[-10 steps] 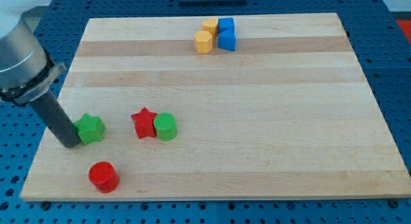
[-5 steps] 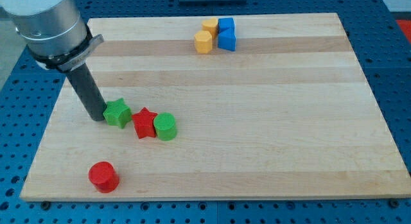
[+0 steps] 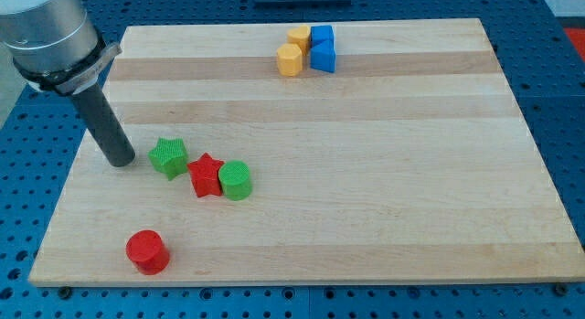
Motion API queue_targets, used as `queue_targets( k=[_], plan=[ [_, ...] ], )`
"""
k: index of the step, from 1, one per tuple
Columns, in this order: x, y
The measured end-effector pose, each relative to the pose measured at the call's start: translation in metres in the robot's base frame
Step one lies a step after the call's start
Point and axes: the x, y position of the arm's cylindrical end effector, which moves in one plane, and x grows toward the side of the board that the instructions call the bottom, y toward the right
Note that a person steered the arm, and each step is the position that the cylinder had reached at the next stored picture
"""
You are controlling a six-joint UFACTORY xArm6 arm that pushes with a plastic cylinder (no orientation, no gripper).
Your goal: Place the green star diagonally top left to the red star
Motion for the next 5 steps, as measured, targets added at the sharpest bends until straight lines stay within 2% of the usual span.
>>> queue_targets(
  k=[3,4,5],
  plan=[
    [-0.002,0.046],
    [-0.002,0.041],
    [0.011,0.012]
  ],
)
